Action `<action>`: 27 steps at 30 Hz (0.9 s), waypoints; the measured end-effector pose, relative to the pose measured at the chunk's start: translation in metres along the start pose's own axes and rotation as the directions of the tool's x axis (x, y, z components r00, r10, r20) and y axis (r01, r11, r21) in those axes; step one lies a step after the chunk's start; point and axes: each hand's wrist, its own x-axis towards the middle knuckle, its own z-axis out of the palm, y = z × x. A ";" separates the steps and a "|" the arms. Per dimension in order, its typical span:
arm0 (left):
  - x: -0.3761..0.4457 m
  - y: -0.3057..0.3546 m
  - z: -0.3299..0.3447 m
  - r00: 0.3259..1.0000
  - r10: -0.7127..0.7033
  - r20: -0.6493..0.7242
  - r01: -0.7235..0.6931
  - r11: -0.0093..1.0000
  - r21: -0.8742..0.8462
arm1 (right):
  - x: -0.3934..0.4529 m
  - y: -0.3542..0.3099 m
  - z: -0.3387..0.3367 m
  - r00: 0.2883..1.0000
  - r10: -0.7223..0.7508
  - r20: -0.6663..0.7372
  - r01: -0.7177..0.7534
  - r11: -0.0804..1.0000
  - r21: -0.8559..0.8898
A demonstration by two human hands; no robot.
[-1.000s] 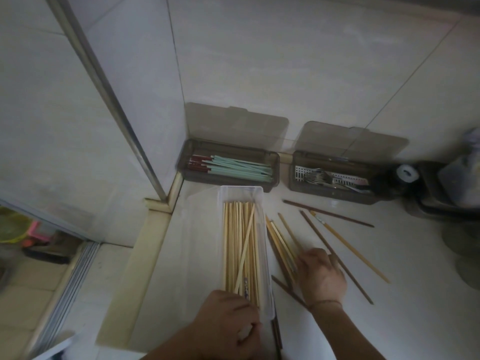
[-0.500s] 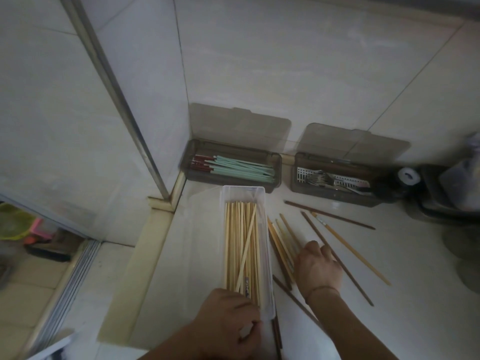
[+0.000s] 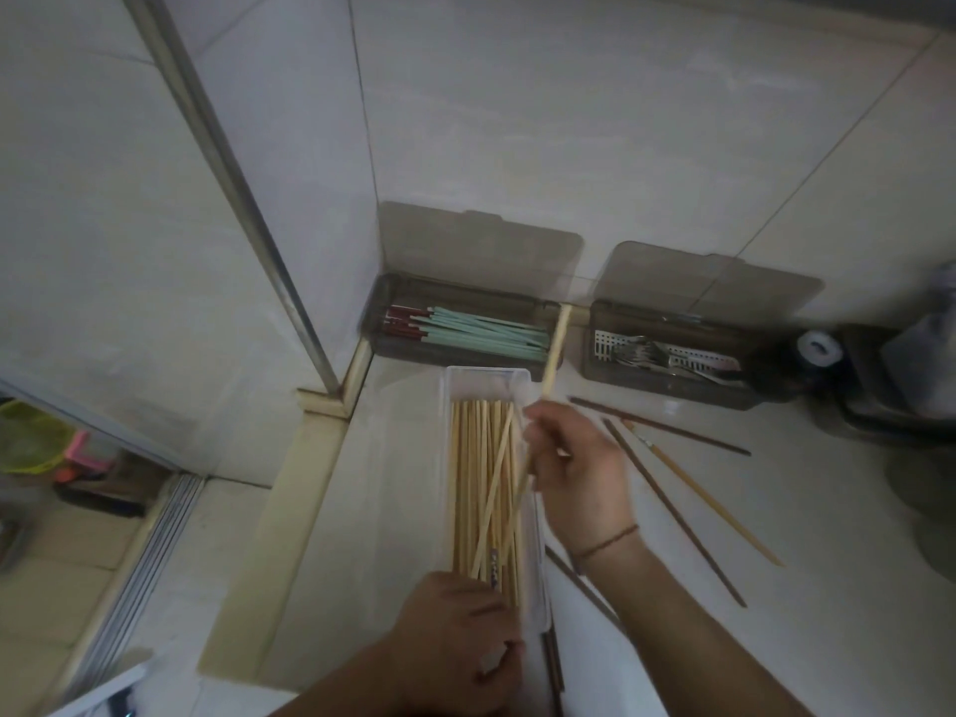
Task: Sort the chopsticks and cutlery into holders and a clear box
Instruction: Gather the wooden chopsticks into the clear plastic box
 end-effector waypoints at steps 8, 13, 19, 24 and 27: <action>-0.006 -0.002 0.006 1.000 -0.009 -0.030 0.009 1.000 -0.006 | -0.009 0.008 0.065 0.715 0.237 0.657 0.139 0.873 -0.467; -0.004 -0.002 0.005 1.000 -0.019 0.006 0.019 1.000 -0.008 | -0.004 0.022 0.074 0.669 0.305 0.678 0.166 0.828 -0.536; -0.002 -0.003 0.004 1.000 0.009 -0.017 -0.009 1.000 0.010 | -0.009 0.015 0.041 0.930 -0.064 0.362 0.193 0.922 -0.334; -0.003 -0.004 0.004 1.000 0.018 -0.005 -0.018 0.999 0.037 | -0.004 0.053 -0.010 0.975 0.192 -0.108 -0.221 0.864 -0.452; -0.002 -0.004 0.004 1.000 0.014 -0.021 -0.013 0.999 0.029 | -0.016 0.094 -0.031 0.814 0.580 0.016 -0.418 0.607 -0.676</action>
